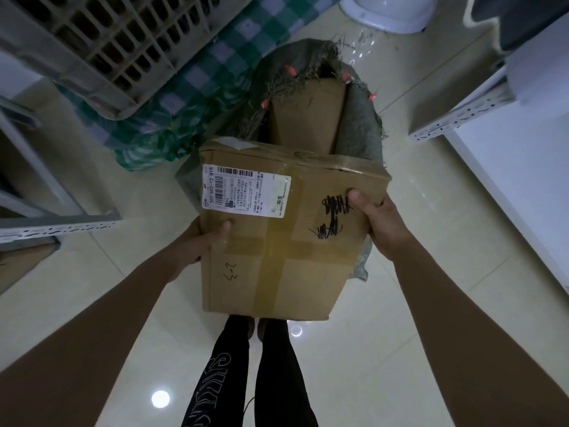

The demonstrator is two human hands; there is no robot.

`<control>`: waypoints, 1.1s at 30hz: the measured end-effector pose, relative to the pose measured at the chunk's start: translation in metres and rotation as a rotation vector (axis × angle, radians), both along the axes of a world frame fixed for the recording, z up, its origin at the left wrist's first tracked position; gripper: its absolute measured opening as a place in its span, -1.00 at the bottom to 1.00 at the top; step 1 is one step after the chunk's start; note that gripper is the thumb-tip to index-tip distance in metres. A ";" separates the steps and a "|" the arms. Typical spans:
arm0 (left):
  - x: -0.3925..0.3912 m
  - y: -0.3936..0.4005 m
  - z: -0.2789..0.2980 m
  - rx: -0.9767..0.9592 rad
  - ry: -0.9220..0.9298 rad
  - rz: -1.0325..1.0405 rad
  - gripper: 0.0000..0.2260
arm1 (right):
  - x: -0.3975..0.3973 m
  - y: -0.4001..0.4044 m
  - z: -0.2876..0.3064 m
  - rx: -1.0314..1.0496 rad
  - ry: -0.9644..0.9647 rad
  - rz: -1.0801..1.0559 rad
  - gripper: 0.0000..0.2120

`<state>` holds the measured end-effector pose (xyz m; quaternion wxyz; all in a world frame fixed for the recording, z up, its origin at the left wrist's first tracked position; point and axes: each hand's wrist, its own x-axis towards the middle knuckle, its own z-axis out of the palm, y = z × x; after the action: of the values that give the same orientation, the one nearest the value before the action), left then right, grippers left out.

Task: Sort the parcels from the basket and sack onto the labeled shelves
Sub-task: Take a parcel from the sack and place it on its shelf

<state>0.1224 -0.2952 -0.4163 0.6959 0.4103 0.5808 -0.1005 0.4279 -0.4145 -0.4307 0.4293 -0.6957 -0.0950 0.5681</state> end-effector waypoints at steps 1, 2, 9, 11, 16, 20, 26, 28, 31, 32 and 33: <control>0.001 0.005 0.002 0.023 -0.019 0.007 0.23 | -0.001 -0.004 0.001 -0.006 -0.005 -0.017 0.01; 0.003 0.010 0.006 0.050 -0.046 0.008 0.19 | -0.003 -0.007 0.003 -0.008 -0.008 -0.028 0.00; 0.034 0.047 0.017 0.288 -0.152 0.050 -0.52 | -0.011 -0.021 0.008 -0.016 -0.021 -0.037 -0.27; 0.041 0.058 0.016 0.350 -0.152 0.088 -0.21 | -0.013 -0.022 0.009 -0.015 -0.025 -0.022 -0.34; 0.043 0.078 0.020 0.378 -0.045 -0.129 -0.06 | -0.010 -0.026 0.010 -0.013 -0.014 -0.021 -0.32; 0.041 0.066 0.027 0.398 -0.045 -0.223 -0.37 | -0.011 -0.030 0.015 -0.013 -0.023 -0.083 -0.35; 0.038 0.025 0.053 0.557 -0.071 -0.276 -0.39 | -0.029 -0.036 0.038 0.011 -0.158 -0.265 -0.29; 0.039 0.014 0.063 0.587 -0.099 -0.282 -0.39 | -0.041 -0.039 0.050 -0.058 -0.314 -0.292 -0.11; 0.040 0.002 0.082 0.596 -0.135 -0.303 -0.37 | -0.061 -0.049 0.076 -0.195 -0.669 -0.188 -0.03; 0.040 0.000 0.088 0.605 -0.143 -0.323 -0.37 | -0.065 -0.054 0.086 -0.207 -0.777 -0.118 -0.04; 0.042 -0.002 0.096 0.620 -0.147 -0.351 -0.37 | -0.069 -0.058 0.095 -0.201 -0.880 -0.025 -0.04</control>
<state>0.1643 -0.2975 -0.3199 0.5504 0.7015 0.4526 -0.0075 0.3593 -0.4727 -0.3354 0.2850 -0.9104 -0.2044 0.2194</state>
